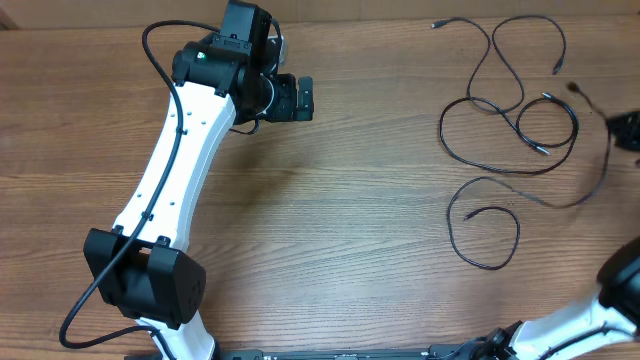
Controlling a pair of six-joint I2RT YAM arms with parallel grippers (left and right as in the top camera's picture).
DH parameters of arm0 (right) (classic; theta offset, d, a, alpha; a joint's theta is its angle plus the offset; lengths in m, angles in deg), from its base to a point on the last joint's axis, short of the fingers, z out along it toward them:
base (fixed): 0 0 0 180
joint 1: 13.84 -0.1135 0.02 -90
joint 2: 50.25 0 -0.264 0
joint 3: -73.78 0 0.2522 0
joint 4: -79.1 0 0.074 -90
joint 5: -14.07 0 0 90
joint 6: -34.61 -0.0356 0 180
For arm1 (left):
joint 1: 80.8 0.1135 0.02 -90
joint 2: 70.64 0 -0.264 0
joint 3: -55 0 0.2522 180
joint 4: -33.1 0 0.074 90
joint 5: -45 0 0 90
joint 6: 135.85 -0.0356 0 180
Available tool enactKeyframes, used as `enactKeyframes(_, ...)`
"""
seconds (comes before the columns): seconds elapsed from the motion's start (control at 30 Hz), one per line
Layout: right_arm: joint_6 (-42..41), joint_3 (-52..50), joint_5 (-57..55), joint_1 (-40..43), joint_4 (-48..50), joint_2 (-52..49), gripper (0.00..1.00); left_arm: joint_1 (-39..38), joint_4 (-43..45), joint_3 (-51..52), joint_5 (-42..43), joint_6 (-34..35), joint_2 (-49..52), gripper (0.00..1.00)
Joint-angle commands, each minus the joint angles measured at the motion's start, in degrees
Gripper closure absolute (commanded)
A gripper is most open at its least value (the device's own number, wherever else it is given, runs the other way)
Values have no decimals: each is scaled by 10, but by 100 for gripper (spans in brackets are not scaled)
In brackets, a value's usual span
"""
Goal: Untangle cables
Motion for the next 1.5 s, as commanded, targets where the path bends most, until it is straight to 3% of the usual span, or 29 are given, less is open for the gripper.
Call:
enactKeyframes(0.0, 78, 17, 148, 1, -8, 47, 96, 0, 3, -10, -3, -1, -5, 0)
enactKeyframes(0.23, 195, 16, 177, 0, -122, 64, 96, 0, 3, -10, -3, -1, -5, 0)
enactKeyframes(0.3, 251, 14, 155, 0, -155, 64, 96, 0, 3, -10, -3, -1, -5, 1)
enactKeyframes(0.4, 249, 14, 89, 0, -156, 64, 89, 0, 2, -10, -3, -1, -5, 0)
enactKeyframes(0.43, 236, 14, 77, 0, -155, 64, 81, 0, 2, -10, -3, -1, -5, 0)
enactKeyframes(0.47, 227, 14, 69, 0, -155, 64, 58, 0, 2, -10, -3, -1, -5, 0)
enactKeyframes(0.57, 224, 13, 69, 0, -155, 64, 54, 0, 2, -10, -3, -1, -5, 0)
enactKeyframes(0.6, 224, 12, 69, 0, -153, 64, 0, 0, 2, -10, -3, -1, -5, 1)
enactKeyframes(0.73, 198, 12, 94, 0, -157, 64, 0, 0, 2, -10, -3, -1, -5, 0)
enactKeyframes(0.87, 57, 12, 139, 0, -192, 64, 0, 0, 5, -10, -3, -1, -5, 0)
enactKeyframes(1.0, -18, 12, 156, -1, -168, 64, 0, 0, 5, -10, -3, -1, -5, 1)
enactKeyframes(1.07, -93, 12, 156, -2, -133, 64, 0, 0, 4, -10, -3, -1, -5, 1)
enactKeyframes(1.13, -237, 13, 140, -5, -79, 64, 0, 0, 7, -10, -3, -1, -5, 0)
enactKeyframes(1.23, -371, 18, 85, -19, -38, 64, 0, 0, 11, -10, -3, 0, -5, 1)
enactKeyframes(1.37, -402, 47, -61, -71, -45, 64, 0, 0, 10, -10, -3, -1, -5, 0)
enactKeyframes(1.47, -419, 81, -257, -135, -71, 64, 0, 0, 11, -10, -3, 0, -5, 1)
